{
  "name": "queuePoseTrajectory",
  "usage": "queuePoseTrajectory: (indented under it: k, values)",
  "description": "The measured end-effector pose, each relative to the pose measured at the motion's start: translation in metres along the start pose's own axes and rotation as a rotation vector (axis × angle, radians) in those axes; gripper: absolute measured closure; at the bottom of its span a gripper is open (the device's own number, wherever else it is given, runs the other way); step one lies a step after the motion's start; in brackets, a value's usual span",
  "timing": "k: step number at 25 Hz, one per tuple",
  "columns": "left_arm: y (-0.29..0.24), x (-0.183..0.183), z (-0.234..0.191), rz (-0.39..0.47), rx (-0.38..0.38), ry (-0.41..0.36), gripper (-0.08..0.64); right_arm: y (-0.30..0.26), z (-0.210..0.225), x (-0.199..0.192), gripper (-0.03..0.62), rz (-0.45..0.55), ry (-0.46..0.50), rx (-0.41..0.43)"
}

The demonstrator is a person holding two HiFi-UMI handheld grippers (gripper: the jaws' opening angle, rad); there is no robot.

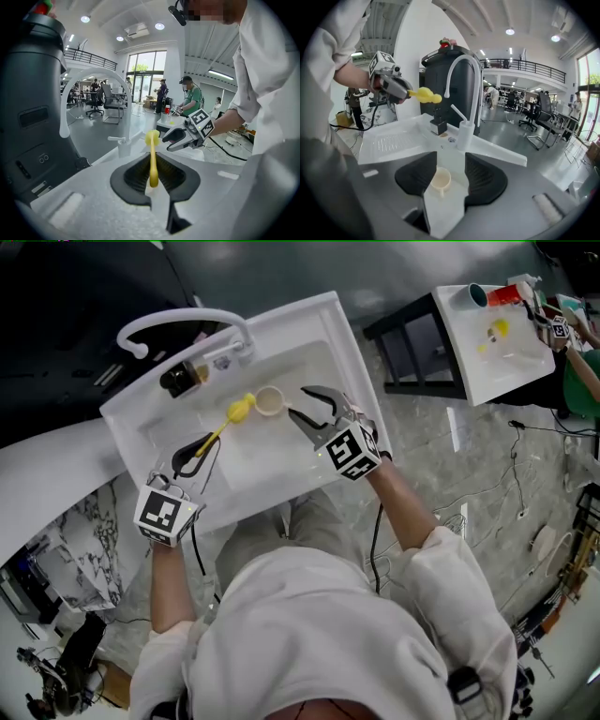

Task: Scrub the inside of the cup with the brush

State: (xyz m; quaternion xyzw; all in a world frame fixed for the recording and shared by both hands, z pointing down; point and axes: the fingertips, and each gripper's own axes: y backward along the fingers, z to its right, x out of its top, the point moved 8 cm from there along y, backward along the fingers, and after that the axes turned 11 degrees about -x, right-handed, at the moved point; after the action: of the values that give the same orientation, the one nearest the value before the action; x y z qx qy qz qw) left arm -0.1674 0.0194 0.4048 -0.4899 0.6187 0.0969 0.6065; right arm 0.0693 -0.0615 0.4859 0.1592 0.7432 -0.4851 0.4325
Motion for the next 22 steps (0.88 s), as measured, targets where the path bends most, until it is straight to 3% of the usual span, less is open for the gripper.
queuePoseTrajectory:
  k: [11,22]
  values:
    - [0.015,0.025,0.013,0.104,0.030,-0.007,0.518,0.051,0.006,0.055,0.407,0.139,-0.032,-0.080]
    - [0.032,0.040,0.033,0.213,0.082,-0.017,0.518,0.095,0.000,0.086,0.427,0.221,-0.080,-0.155]
